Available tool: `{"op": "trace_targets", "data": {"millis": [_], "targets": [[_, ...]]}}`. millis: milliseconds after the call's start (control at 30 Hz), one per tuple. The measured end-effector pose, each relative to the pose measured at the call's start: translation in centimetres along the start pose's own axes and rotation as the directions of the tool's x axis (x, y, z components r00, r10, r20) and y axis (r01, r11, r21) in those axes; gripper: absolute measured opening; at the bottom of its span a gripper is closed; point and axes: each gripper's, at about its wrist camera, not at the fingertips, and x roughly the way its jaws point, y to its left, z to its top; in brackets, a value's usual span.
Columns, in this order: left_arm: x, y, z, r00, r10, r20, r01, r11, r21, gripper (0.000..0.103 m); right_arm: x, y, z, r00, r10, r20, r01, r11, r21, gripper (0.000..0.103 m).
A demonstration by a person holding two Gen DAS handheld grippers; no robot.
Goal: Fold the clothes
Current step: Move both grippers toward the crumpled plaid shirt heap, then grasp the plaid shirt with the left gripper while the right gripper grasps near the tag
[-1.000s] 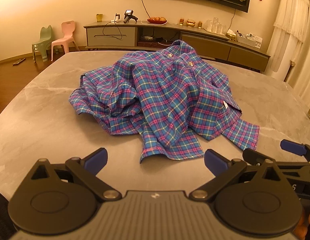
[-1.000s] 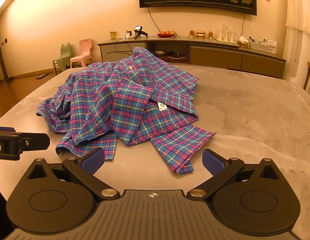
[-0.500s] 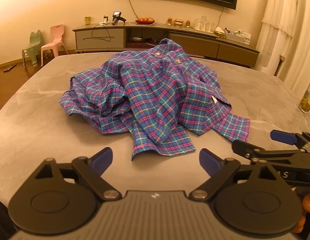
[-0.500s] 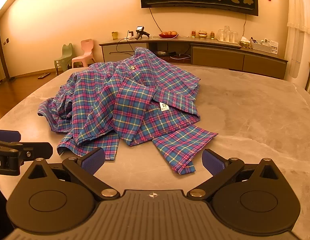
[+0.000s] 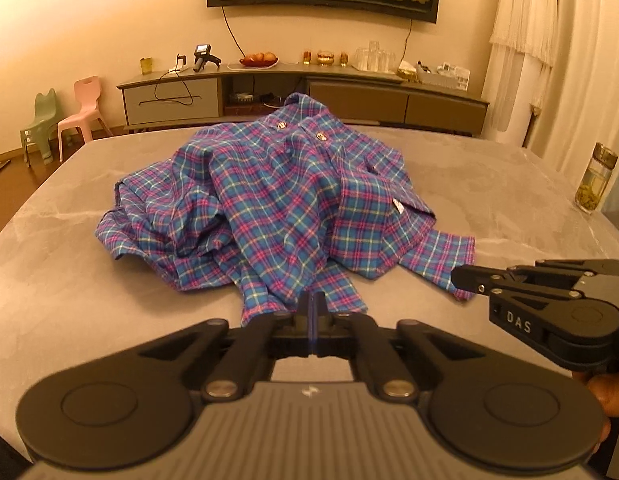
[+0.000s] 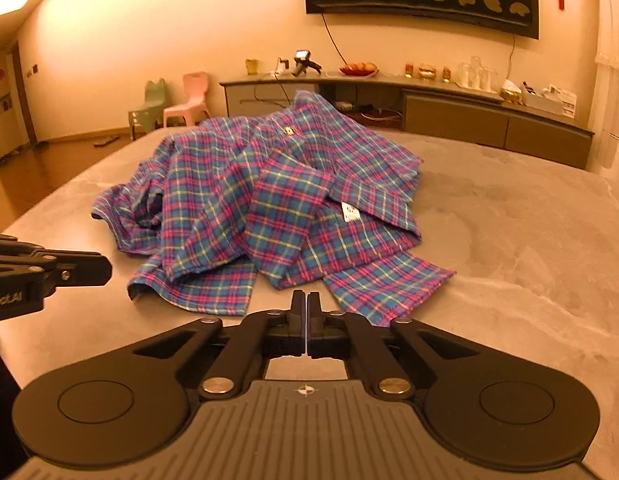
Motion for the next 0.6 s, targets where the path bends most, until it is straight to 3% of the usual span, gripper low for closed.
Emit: {"op": "trace_targets", "data": {"millis": [500,567,600], "targets": [[1.3,2.6,0.3,1.000,-0.009,-0.006,0.009,0.996,-0.084,0.000,1.9,-0.5,-0.4,0.997,-0.063,-0.046,0.064,0.998,0.018,0.000],[1.3,2.9,0.4,1.000,-0.010,-0.016,0.009,0.997,-0.083,0.004,2.2,-0.8,-0.5,0.995,-0.079,-0.058,0.081,0.996,0.035,0.002],[1.4,2.9,0.5,1.000,-0.006,-0.020,0.004,0.997,-0.078,0.012,2.4,-1.0,-0.5,0.995,-0.081,-0.065,0.084,0.996,0.039,0.006]]}}
